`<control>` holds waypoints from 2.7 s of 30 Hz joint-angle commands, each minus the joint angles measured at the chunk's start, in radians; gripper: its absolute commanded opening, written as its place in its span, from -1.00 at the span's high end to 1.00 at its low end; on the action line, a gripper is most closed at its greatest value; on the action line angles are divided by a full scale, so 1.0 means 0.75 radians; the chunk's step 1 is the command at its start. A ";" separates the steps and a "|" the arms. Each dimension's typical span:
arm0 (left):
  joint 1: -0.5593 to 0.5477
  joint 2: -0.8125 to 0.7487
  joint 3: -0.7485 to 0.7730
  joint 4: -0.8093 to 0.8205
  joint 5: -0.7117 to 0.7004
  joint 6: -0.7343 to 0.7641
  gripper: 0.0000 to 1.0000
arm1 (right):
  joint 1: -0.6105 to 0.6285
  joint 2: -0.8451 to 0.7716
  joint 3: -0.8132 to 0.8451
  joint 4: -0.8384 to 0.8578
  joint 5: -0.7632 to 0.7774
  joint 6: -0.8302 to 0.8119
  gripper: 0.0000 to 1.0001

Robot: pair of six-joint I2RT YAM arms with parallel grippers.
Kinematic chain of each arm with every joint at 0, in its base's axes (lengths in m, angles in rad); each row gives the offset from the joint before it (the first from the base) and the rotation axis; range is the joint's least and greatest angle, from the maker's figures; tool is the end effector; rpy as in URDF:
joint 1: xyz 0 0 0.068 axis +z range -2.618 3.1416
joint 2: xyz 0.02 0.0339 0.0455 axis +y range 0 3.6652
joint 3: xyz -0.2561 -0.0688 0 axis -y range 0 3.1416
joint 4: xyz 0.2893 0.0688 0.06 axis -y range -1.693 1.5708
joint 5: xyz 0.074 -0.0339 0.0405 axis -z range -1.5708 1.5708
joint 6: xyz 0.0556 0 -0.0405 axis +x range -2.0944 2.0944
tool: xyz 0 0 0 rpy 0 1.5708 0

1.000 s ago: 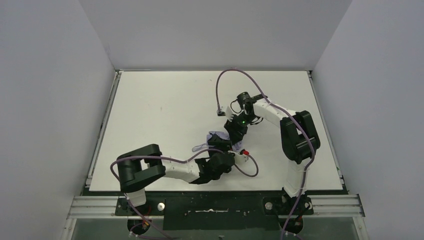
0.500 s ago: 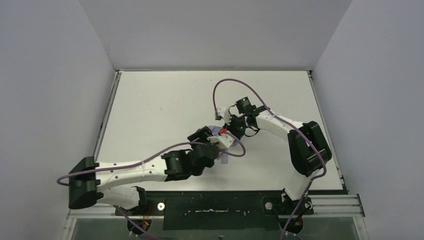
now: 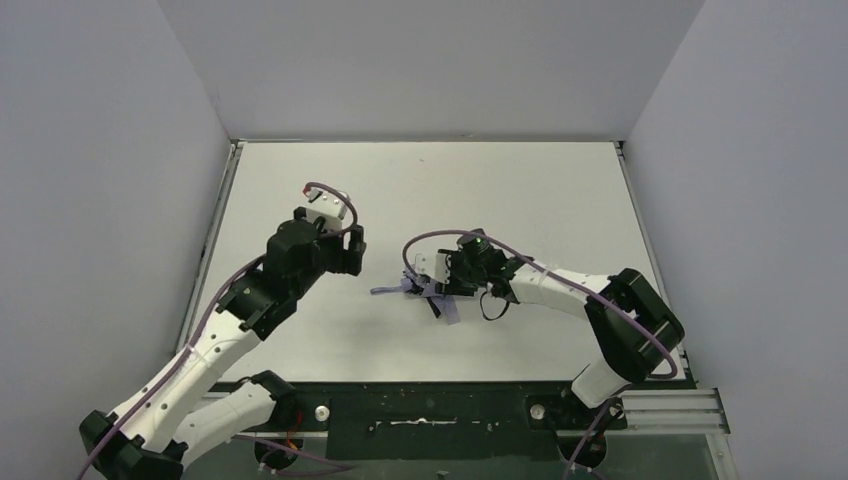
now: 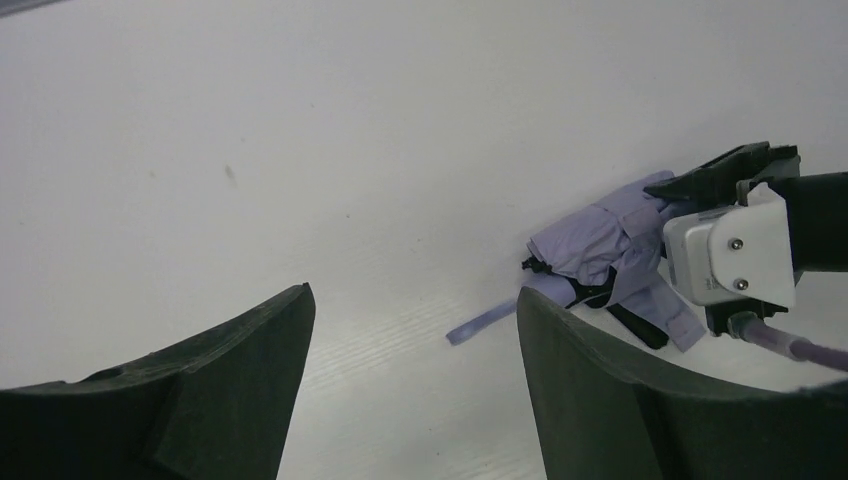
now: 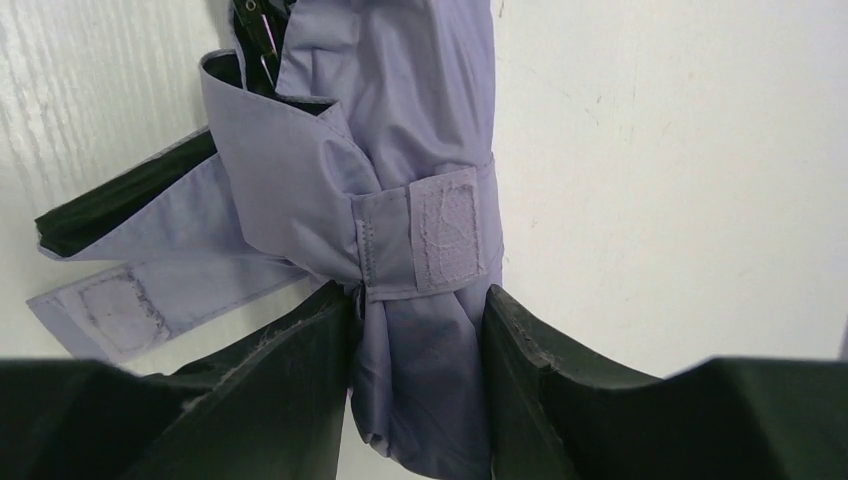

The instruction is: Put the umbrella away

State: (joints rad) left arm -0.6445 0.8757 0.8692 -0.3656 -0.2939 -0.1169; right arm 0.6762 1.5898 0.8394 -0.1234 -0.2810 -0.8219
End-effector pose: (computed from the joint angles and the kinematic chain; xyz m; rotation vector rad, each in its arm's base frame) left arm 0.2209 -0.1458 0.3220 0.3137 1.9070 -0.2239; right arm 0.2705 0.2368 0.1185 -1.7349 1.6836 0.2767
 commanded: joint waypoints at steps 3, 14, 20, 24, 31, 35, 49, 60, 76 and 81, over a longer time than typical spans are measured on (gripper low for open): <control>0.174 0.265 0.120 -0.050 0.674 -0.009 -0.45 | 0.144 -0.014 -0.224 0.255 0.190 -0.104 0.76; 0.216 0.724 0.318 -0.017 1.046 0.241 -0.57 | 0.295 0.012 -0.378 0.520 0.371 -0.175 0.78; 0.216 0.938 0.368 -0.062 1.140 0.385 -0.59 | 0.295 -0.005 -0.396 0.540 0.335 -0.192 0.80; 0.210 1.066 0.420 -0.111 1.263 0.432 -0.60 | 0.296 -0.005 -0.401 0.546 0.333 -0.199 0.82; 0.201 1.178 0.434 -0.044 1.396 0.410 -0.84 | 0.295 -0.015 -0.404 0.534 0.334 -0.198 0.83; 0.199 1.257 0.448 0.002 1.463 0.366 -0.85 | 0.296 -0.019 -0.407 0.541 0.339 -0.193 0.83; 0.147 1.436 0.502 -0.127 1.510 0.434 -0.69 | 0.296 0.003 -0.402 0.599 0.371 -0.161 0.84; 0.099 1.486 0.591 -0.300 1.447 0.515 0.39 | 0.293 -0.005 -0.405 0.638 0.414 -0.118 0.74; 0.076 1.475 0.626 -0.352 1.258 0.530 1.00 | 0.327 -0.688 -0.400 0.196 0.362 0.257 -0.28; 0.066 1.470 0.631 -0.342 1.201 0.513 1.00 | 0.333 -0.984 -0.443 0.199 0.588 0.879 -0.24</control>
State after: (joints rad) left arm -0.5854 1.9831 1.3163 -0.5823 0.6994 0.2558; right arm 0.9215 0.9791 0.5278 0.0372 0.0269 -0.5747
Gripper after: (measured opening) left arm 0.364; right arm 0.632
